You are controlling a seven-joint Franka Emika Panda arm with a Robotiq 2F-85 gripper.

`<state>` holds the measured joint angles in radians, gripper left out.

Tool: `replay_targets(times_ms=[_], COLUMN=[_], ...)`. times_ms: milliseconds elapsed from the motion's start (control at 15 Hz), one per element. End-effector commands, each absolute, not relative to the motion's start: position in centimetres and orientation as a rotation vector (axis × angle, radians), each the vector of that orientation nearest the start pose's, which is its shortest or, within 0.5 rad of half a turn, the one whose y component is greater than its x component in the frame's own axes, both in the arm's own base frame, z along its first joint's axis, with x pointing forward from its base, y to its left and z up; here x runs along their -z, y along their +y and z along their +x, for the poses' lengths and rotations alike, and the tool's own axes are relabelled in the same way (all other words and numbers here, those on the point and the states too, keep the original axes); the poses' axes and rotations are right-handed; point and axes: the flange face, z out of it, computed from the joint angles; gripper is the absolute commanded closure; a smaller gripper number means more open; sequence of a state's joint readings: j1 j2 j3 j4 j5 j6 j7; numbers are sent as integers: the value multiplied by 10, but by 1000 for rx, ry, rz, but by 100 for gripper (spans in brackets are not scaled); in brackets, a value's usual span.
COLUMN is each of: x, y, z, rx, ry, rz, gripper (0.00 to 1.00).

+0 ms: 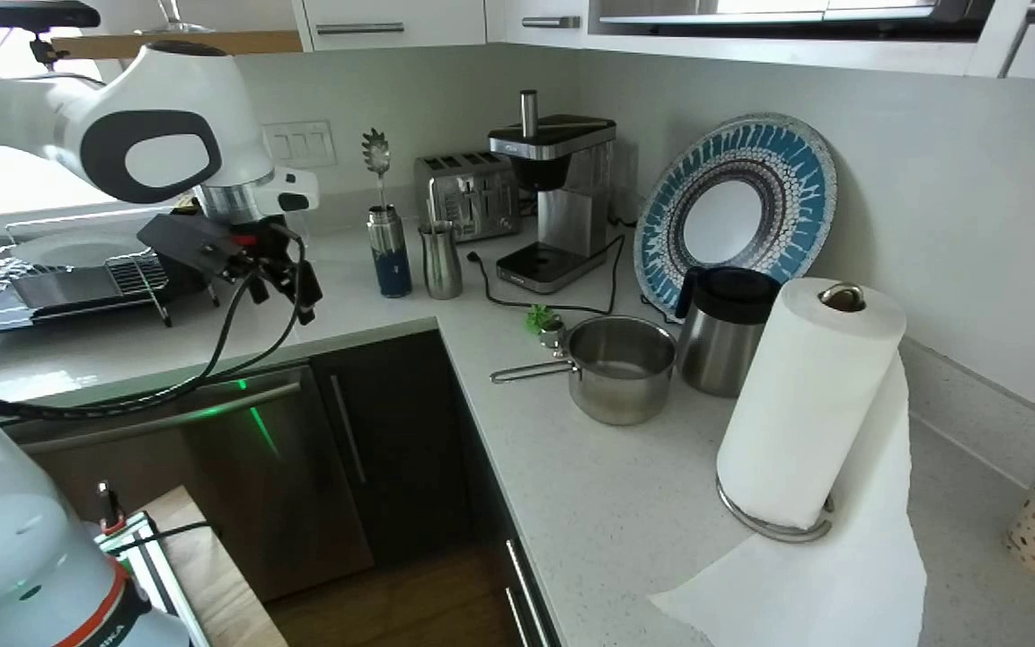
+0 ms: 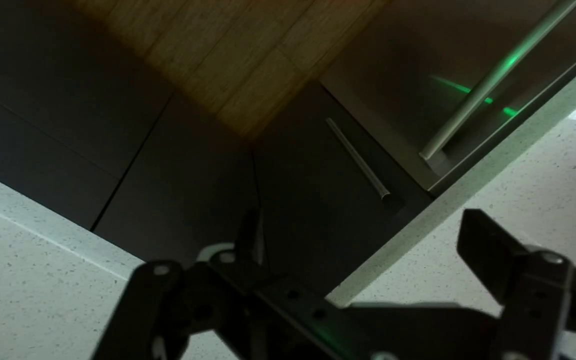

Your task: Put the silver measuring cup in the pot

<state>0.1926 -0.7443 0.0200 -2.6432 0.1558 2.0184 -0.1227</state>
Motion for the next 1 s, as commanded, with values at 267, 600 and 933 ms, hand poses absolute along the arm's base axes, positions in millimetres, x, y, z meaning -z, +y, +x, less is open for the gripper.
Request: replay_targets(times_ms=[267,600,933], x=[-481,-505,-533], y=[80,47,-13], z=[328,354,408], rx=[170,446,866], ry=[-406,-339,-237], rz=[-2974,-3061,-3011], gripper=[0,0,0])
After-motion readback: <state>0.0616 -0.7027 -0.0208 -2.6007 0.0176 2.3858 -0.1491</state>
